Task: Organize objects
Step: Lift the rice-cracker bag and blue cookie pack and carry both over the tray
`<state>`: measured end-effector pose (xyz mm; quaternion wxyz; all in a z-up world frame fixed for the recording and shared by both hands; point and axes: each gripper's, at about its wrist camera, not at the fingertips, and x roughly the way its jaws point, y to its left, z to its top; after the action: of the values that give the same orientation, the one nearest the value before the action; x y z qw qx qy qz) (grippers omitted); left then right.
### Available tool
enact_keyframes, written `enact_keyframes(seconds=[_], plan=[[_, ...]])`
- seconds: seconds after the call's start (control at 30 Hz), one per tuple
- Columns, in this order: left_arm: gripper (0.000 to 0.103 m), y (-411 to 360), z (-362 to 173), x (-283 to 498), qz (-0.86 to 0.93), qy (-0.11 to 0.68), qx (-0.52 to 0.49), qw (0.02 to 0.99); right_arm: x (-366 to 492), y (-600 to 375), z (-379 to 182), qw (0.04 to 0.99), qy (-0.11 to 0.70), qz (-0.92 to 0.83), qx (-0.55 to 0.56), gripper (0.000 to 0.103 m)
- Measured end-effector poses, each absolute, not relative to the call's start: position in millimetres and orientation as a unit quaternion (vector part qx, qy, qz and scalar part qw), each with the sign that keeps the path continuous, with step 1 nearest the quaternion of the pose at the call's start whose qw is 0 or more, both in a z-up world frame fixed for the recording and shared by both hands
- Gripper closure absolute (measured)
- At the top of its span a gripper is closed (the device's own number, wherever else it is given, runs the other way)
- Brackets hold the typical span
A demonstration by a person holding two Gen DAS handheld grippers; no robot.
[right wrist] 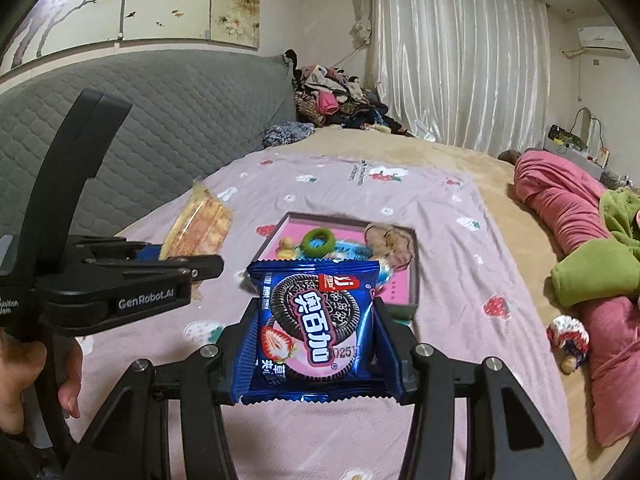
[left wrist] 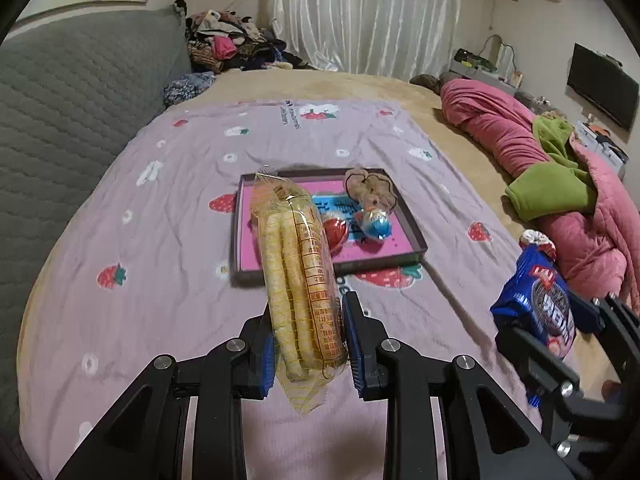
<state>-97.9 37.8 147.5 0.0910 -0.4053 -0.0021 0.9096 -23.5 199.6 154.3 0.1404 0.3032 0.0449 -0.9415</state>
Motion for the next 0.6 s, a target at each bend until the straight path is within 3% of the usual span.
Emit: enact_keyframes(seconds=[0.6], plan=[[0.073,43,121,-210,0.903,-0.014,-0.419,0.095,-132,229,146,0.113,0.041,-0.944,0.307,0.051]])
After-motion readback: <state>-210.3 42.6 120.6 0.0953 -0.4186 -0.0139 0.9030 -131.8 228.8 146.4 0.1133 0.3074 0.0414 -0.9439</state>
